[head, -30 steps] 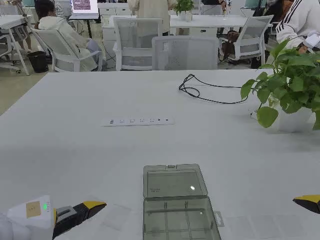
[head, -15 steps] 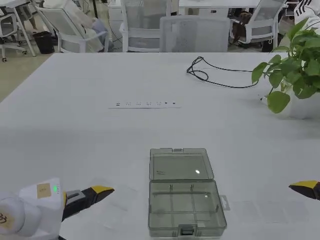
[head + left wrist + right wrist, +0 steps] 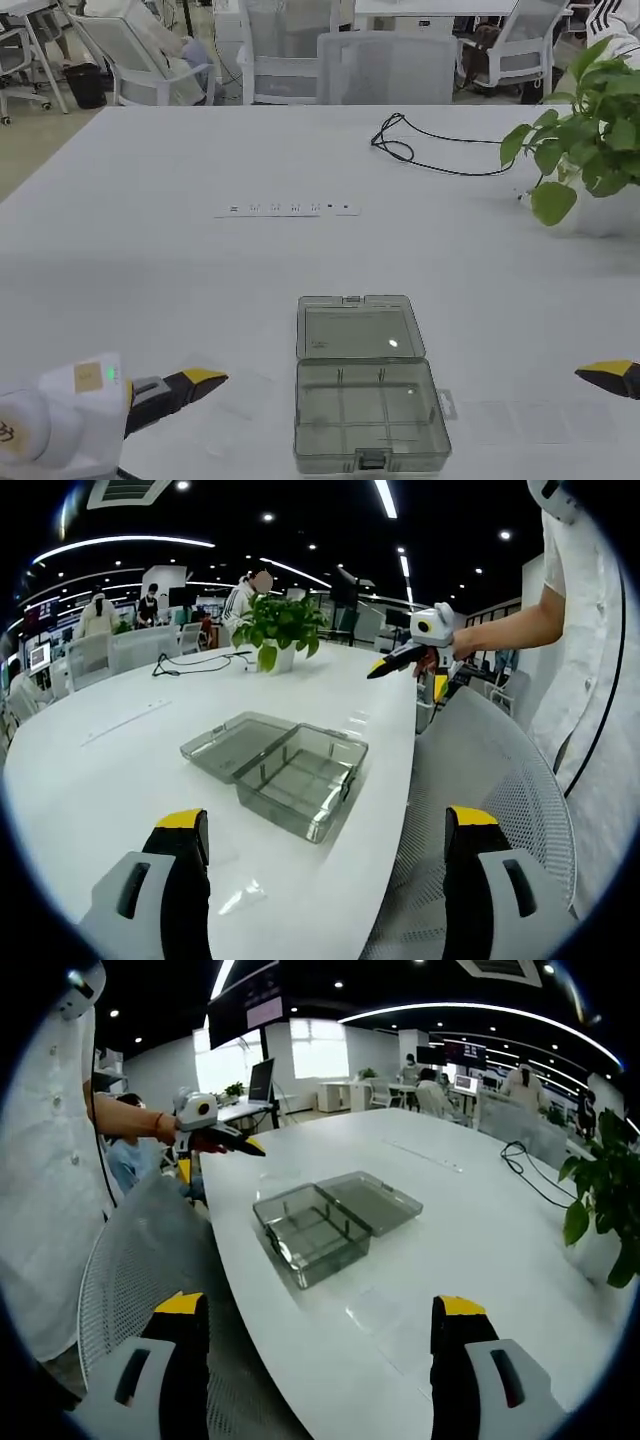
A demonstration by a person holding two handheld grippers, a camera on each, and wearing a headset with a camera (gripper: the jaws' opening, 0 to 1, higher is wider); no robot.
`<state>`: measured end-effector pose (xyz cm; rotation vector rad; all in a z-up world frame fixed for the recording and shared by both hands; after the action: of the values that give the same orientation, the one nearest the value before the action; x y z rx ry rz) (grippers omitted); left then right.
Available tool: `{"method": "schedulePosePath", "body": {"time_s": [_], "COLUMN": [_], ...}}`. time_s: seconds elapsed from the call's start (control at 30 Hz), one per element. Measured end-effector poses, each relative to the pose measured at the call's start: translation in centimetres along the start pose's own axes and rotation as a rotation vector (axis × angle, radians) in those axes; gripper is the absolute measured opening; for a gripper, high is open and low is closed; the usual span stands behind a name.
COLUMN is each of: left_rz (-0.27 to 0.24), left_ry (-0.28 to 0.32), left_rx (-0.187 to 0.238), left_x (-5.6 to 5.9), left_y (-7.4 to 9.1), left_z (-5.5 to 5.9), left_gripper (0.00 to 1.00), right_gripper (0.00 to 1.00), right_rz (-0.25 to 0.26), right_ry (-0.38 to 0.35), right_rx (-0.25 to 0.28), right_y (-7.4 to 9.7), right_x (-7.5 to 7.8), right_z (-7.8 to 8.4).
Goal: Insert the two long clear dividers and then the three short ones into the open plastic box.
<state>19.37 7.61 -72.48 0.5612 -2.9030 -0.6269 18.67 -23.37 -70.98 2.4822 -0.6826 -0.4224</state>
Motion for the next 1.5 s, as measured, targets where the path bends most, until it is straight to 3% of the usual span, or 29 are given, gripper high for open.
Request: {"method": "schedulePosePath", "body": {"time_s": [1.03,1.2,1.5], "left_rz": [0.001,-0.033,-0.123], "left_ry": [0.011,0.029,0.06], "left_rx": [-0.021,-0.021,-0.044], "left_x": [-0.3,-1.4,-4.7], "left_y": [-0.2,0.2,1.6], "left_z": [0.6,0.5,1.0], "left_gripper": [1.0,0.99,0.94], "right_gripper": [0.92,0.92,0.91], "right_rz": [-0.012,-0.011,-0.008], "right_ry": [-0.006,-0.01,-0.018], "right_rx": [-0.001,0.004,0.01], "right_y": [-0.6,-0.7,-0.7], "right_x": [-0.1,0.0,0.2], "right_z": [0.1,0.0,0.0]}}
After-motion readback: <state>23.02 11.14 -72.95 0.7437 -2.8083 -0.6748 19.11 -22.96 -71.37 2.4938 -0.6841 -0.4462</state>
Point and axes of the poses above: the centre of the closed fingertips' face, and the gripper's own axes: y roughly backward along the fingers, x roughly to its right, z roughly out of its underside, the point moved 4 cm from there along y, roughly backward along the fingers, and after that the axes turned 6 degrees about -y, right-handed, at the moved point
